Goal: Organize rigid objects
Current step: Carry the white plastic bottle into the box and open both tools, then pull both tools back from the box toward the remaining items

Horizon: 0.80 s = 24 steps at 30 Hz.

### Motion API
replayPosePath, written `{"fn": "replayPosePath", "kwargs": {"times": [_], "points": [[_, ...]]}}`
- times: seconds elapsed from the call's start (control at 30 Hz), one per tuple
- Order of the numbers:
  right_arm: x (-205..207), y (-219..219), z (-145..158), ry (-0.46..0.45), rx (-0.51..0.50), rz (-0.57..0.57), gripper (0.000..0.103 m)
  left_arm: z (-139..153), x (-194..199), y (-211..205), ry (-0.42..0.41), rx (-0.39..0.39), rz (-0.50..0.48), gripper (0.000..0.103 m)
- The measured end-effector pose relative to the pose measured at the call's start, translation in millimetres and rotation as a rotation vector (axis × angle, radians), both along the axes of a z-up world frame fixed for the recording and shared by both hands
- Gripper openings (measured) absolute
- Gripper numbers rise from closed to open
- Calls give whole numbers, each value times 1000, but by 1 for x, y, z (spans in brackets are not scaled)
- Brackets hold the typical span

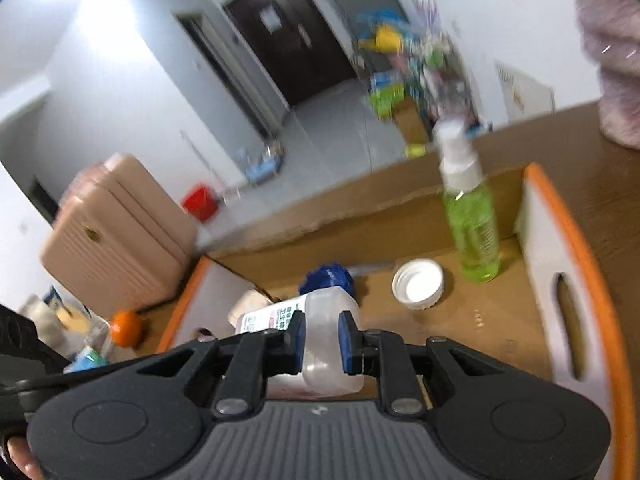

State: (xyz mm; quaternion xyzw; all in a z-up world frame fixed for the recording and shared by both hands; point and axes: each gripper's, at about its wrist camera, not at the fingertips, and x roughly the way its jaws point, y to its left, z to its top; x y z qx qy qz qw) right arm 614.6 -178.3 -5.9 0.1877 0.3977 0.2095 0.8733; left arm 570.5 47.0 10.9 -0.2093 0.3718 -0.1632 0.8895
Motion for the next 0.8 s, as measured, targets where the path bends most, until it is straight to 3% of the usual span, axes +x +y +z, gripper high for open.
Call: {"fn": "replayPosePath", "kwargs": {"times": [0.1,0.2,0.4,0.47,0.6,0.8], "points": [[18,19,-19,59,-24,55,22,-18,26,6,52,53,38,34],[17,27,-23,38,-22,66,26,-25,30,13,63,101,63,38],[-9,6,12,-41,-84,68,29,-10,8,22,-5,190,64,47],[-27,-5,34,-90,-141,67,38,6,-7,22,-39,229,63,57],[-84,-30,78,-210,-294,65,42,42,-50,25,-122,355,62,65],[-198,-69,117,-374,-413,62,58,89,-158,25,-287,496,96,79]]}}
